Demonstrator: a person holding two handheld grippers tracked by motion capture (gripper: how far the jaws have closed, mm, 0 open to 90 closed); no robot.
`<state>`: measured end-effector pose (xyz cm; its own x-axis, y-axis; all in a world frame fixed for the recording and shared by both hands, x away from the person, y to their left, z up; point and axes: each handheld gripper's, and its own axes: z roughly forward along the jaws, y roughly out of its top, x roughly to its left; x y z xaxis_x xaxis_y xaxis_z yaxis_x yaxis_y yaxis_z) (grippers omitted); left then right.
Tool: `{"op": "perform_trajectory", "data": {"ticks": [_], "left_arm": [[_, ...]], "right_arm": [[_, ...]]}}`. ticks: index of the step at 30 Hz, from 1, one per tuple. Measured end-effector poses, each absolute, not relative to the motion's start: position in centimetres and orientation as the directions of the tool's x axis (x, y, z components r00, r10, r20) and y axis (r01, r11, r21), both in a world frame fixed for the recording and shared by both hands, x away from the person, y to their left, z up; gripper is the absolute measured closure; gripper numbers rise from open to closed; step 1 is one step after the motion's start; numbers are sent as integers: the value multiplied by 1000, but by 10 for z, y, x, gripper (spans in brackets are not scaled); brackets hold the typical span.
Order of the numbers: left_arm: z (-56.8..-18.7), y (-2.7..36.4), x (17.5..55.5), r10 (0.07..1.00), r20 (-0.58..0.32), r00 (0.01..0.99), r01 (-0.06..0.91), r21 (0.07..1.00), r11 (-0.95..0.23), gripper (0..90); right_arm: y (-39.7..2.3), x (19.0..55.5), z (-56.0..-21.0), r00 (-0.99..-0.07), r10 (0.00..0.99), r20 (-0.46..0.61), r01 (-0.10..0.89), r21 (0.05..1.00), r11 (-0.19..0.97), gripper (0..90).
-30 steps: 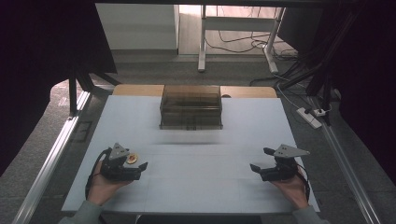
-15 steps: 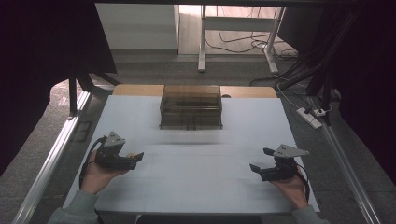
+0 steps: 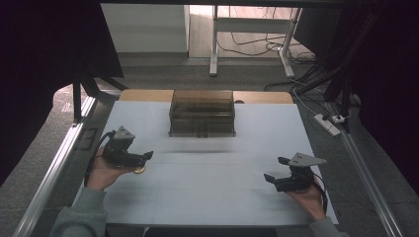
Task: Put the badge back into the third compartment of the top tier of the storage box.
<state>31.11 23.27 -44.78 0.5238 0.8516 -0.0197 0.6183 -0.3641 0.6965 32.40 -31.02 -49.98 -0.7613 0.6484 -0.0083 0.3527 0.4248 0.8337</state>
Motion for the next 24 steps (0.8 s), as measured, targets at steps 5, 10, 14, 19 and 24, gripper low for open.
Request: {"op": "perform_trajectory", "data": {"ticks": [5, 10, 14, 19, 24], "left_arm": [[-452, 235, 315, 852, -24, 523, 628, 686, -367, 112], [-459, 239, 321, 854, -28, 519, 649, 663, -373, 112], [-465, 244, 325, 858, -39, 512, 666, 649, -368, 113], [-470, 245, 328, 862, -35, 505, 689, 618, -379, 117], [-474, 244, 330, 857, -29, 515, 694, 601, -397, 117]], "right_arm": [[-310, 324, -500, -763, 646, -9, 354, 830, 430, 116], [-310, 324, -501, -763, 646, -13, 352, 830, 433, 117], [-309, 325, -501, -766, 642, -14, 353, 825, 440, 117], [-309, 325, -502, -770, 638, -9, 358, 821, 444, 117], [-309, 326, -502, -770, 638, -7, 359, 822, 443, 118]]}}
